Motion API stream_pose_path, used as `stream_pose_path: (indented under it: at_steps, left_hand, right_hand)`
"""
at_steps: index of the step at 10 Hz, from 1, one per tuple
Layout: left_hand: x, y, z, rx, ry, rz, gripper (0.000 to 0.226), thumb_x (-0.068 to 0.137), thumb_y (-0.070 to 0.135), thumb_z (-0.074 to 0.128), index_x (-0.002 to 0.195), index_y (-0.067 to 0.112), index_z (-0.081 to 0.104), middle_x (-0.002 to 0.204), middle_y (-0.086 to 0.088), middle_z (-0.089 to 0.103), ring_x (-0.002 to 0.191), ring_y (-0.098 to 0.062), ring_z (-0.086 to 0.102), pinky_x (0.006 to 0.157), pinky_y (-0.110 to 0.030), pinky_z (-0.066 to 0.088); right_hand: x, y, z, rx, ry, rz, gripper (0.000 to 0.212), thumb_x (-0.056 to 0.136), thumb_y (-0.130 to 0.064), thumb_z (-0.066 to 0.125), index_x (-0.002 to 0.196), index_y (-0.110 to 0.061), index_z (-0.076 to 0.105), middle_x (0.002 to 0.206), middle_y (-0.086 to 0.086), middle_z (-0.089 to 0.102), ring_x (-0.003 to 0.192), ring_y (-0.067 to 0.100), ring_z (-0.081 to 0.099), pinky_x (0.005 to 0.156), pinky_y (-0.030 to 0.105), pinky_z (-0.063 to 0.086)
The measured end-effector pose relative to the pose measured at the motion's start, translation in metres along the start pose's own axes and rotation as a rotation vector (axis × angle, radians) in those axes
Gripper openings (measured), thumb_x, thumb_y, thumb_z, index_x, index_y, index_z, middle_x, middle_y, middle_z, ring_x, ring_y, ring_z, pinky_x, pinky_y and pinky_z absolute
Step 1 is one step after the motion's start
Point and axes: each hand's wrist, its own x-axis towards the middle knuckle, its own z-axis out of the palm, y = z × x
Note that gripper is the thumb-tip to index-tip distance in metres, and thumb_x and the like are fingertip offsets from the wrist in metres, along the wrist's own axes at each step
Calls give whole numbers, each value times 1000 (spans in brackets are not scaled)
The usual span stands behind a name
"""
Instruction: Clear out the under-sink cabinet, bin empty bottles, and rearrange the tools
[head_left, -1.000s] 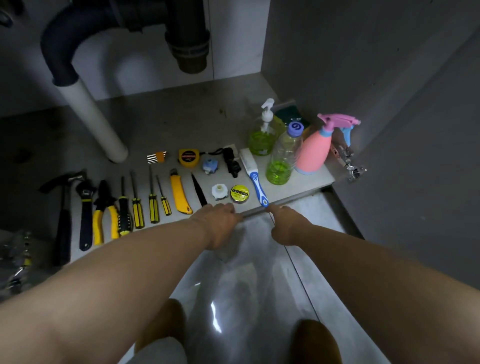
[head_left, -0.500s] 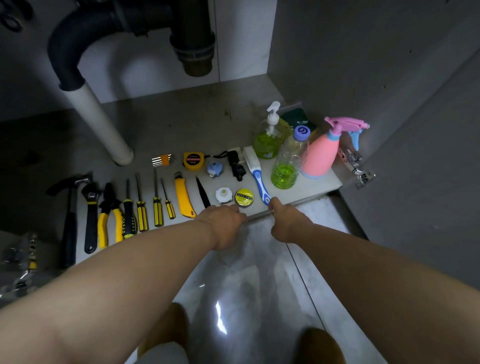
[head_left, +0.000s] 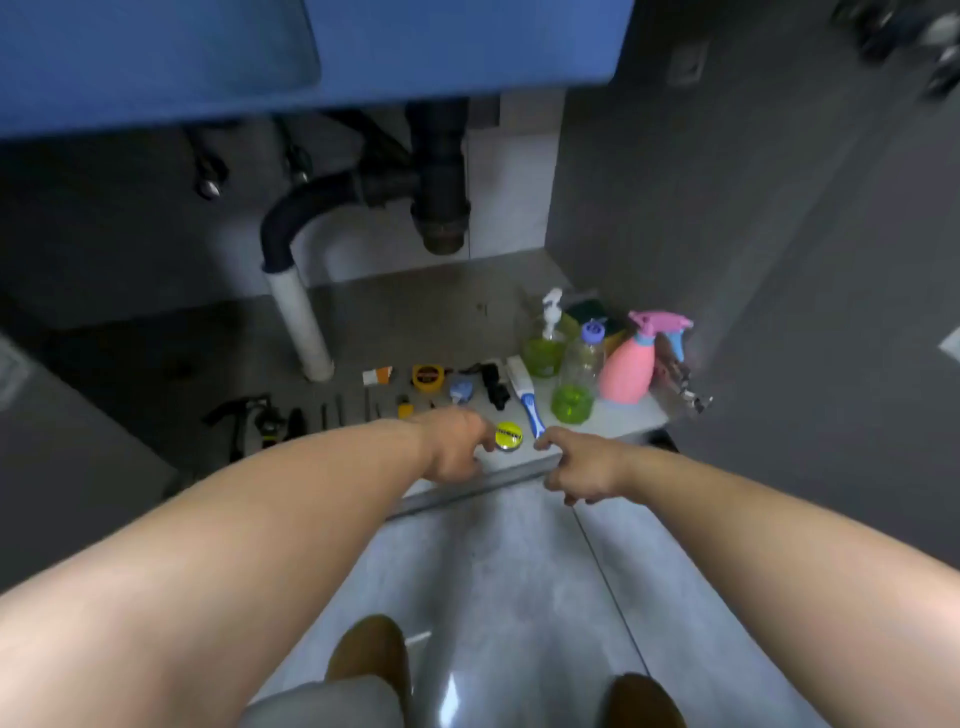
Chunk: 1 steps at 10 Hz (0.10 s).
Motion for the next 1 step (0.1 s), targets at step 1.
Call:
stream_pose_path:
  at_steps: [1]
  left_hand:
    - [-51, 19, -28, -48, 33, -33, 43, 98, 31, 57, 140, 27, 56, 133, -2, 64, 121, -24, 60, 101, -34, 50]
  right_hand:
    - [-64, -27, -21, 17, 56, -147, 43, 93, -22, 59, 135, -23, 49, 104, 13, 70, 84, 24, 71, 65, 29, 50]
